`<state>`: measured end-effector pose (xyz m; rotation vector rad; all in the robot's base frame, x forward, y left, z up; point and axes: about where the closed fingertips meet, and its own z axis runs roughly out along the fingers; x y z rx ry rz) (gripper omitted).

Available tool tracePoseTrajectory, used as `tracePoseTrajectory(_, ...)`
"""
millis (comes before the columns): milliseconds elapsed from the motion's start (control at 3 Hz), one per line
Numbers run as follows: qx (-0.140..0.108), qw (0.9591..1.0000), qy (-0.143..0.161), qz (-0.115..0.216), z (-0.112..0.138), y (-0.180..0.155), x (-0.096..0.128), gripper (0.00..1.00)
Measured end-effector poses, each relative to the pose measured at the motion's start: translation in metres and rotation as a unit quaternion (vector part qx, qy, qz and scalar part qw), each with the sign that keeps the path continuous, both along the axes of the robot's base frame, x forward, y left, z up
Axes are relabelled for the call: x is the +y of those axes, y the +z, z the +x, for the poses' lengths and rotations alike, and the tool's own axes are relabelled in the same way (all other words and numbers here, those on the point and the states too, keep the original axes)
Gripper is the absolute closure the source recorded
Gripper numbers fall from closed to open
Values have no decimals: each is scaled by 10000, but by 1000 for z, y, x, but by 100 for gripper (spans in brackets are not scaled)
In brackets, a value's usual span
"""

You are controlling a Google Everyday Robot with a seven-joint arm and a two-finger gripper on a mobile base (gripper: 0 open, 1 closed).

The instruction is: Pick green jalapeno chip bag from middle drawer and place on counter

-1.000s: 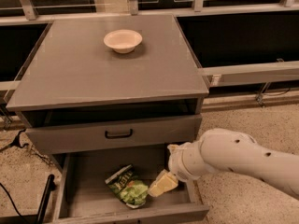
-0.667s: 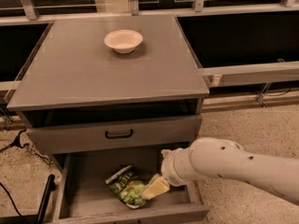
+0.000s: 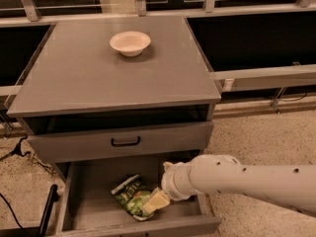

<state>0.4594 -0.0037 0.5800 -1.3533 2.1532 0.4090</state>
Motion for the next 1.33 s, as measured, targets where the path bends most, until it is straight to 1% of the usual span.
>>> tracePoseTrajectory(333, -31, 10000, 30, 81, 7, -16, 10, 11)
tracePoseTrajectory(667, -75, 9998, 51, 176, 19, -43, 26, 10)
tracePoseTrajectory(1000, -110, 9994, 53, 328, 34, -77, 46, 14)
tracePoseTrajectory(1333, -89, 9991, 68, 411, 39, -98, 57, 14)
